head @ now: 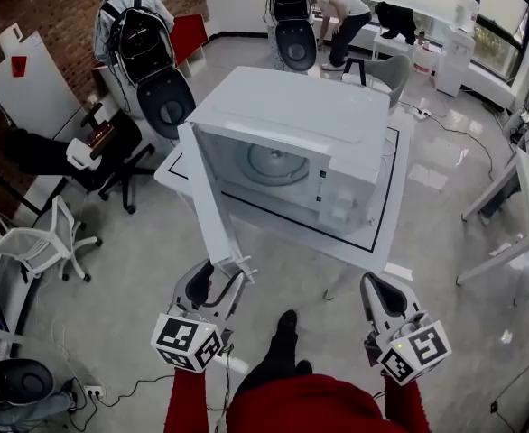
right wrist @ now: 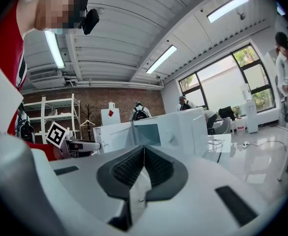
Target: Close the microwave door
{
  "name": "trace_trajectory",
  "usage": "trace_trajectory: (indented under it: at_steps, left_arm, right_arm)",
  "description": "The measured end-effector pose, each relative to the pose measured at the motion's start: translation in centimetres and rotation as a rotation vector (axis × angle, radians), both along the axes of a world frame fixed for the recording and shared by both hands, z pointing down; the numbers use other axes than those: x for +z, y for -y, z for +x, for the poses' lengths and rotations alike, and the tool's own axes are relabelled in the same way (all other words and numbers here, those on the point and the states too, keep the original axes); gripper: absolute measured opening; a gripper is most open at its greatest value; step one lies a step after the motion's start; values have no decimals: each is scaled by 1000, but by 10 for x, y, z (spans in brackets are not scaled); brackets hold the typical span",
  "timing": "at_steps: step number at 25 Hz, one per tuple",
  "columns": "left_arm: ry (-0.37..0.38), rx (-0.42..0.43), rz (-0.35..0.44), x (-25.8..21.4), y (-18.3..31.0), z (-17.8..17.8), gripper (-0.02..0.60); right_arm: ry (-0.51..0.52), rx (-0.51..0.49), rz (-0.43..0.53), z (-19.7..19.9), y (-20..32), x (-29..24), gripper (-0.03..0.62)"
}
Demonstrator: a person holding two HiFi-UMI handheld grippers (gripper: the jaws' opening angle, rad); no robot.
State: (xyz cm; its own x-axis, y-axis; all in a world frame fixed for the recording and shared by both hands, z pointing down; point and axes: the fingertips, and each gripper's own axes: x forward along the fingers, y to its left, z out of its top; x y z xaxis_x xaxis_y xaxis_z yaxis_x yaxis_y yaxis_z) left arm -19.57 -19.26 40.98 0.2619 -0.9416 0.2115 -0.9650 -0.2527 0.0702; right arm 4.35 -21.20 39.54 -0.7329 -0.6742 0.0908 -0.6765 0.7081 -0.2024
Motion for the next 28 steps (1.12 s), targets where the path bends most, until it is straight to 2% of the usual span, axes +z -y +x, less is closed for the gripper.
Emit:
trace_trajectory:
  at_steps: [4,17,28]
  left_arm:
    - [-30,32,-5,2,6,9,250]
    - [-65,216,-2,-3,51,59,236]
    - [-69,277,38,-7,103,87,216]
  right_arm:
    - [1,-19,-7,-7,2,2,15]
    - [3,1,-22,-13,13,3,15]
    - [0,37,-30,-14,28,2,15]
